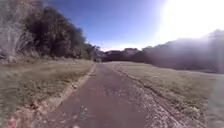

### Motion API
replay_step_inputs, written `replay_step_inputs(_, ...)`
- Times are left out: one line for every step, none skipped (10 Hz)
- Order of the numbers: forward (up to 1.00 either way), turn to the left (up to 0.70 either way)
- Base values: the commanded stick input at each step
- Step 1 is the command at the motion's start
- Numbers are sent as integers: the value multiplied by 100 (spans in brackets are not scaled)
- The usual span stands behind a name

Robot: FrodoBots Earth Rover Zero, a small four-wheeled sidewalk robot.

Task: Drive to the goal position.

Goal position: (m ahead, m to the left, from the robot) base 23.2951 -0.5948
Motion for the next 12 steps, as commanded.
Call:
replay_step_inputs(60, 0)
replay_step_inputs(60, 0)
replay_step_inputs(60, 0)
replay_step_inputs(60, 0)
replay_step_inputs(60, 0)
replay_step_inputs(60, 0)
replay_step_inputs(60, 0)
replay_step_inputs(60, 0)
replay_step_inputs(60, 0)
replay_step_inputs(60, 0)
replay_step_inputs(60, 0)
replay_step_inputs(60, 0)
